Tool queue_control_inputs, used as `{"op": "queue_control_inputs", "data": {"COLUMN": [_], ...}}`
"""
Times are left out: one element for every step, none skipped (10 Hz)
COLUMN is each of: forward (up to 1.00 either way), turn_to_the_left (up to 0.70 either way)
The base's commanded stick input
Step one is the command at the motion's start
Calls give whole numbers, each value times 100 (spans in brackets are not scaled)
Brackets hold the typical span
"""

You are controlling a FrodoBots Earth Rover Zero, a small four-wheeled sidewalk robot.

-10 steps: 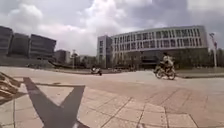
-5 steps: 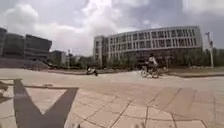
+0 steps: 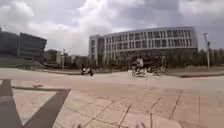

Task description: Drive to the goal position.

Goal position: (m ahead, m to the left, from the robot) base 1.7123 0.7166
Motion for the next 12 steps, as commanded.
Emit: {"op": "queue_control_inputs", "data": {"forward": [60, 60, 60, 60, 60, 60, 60, 60, 60, 60, 60, 60], "turn_to_the_left": [-15, -15, -15, -15, -15, -15, -15, -15, -15, -13, -8, 0]}}
